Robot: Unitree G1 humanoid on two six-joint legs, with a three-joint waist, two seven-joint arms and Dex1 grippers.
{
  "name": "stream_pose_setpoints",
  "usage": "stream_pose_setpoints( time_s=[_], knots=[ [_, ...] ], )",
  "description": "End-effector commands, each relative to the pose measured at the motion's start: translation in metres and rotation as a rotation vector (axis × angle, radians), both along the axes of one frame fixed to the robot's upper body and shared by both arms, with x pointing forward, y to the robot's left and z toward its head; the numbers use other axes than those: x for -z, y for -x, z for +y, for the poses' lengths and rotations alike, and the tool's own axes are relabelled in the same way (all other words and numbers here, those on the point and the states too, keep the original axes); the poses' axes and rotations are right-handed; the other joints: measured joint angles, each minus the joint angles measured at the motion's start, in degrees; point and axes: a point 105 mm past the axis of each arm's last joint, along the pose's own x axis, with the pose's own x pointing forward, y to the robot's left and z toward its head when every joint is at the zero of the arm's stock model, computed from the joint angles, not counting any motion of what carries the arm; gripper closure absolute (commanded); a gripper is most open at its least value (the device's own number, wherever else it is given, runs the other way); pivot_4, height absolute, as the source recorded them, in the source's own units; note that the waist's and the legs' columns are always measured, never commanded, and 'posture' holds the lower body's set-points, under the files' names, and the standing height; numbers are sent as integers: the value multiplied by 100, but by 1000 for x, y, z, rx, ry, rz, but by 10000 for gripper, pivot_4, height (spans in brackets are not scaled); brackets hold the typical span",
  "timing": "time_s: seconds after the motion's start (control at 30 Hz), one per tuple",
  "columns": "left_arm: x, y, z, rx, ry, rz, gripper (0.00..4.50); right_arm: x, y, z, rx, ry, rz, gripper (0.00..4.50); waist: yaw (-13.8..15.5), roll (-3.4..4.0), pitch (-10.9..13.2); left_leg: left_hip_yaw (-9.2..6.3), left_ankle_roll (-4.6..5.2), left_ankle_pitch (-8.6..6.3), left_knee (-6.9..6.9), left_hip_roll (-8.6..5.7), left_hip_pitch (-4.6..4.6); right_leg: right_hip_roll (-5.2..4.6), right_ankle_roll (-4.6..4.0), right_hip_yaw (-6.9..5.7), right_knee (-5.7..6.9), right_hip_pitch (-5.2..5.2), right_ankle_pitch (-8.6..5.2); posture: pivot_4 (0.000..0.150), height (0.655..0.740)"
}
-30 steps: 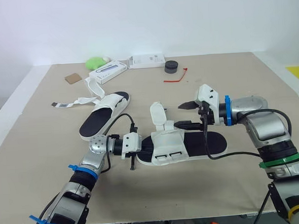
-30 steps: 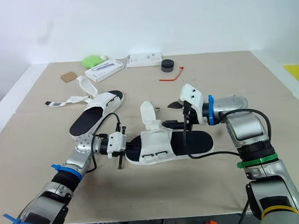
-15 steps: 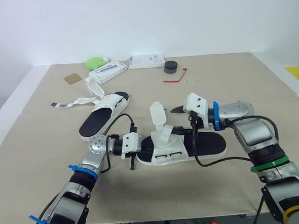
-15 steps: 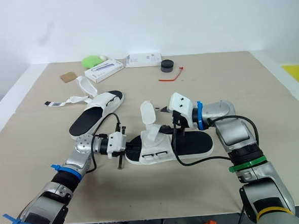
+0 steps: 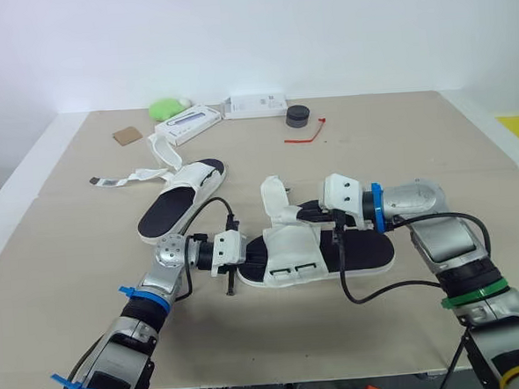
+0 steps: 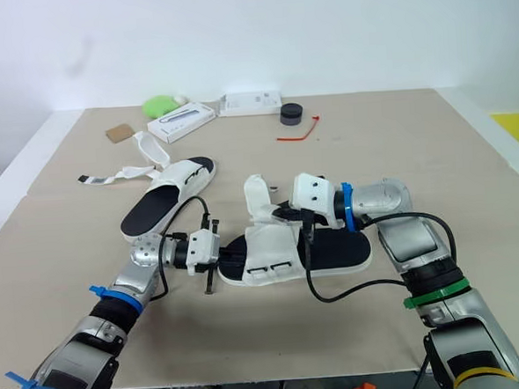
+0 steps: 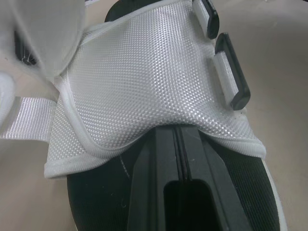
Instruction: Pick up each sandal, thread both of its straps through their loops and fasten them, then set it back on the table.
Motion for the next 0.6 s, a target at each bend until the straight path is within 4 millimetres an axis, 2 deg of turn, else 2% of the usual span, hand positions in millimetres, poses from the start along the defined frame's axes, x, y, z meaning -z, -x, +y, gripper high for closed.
stream_pose_setpoints(
  time_s=[0.03,0.13,0.3,0.6],
  knots=[
    [63,22,13,6,-208,191,45000,-19,27,7,-79,35,-251,44518,36,-2,-1,-1,0,0,-6,0,-3,0,0,-1,-8,0,0,1500,7400],
    [63,22,13,12,-212,193,45000,-5,39,5,-129,148,-419,44518,61,-1,-2,1,-6,-4,-21,0,-4,1,1,-1,-27,1,0,1500,7400],
    [61,20,10,20,-212,190,45000,4,34,-5,-157,260,-736,44518,73,-7,1,3,-8,-5,-21,0,-4,0,2,-1,-34,2,1,1500,7400],
    [62,21,8,30,-213,193,45000,-18,31,-5,-129,164,-1082,44518,80,-14,3,3,-6,-4,-20,-8,-4,-2,-4,5,-38,11,6,1500,7400]
  ],
)
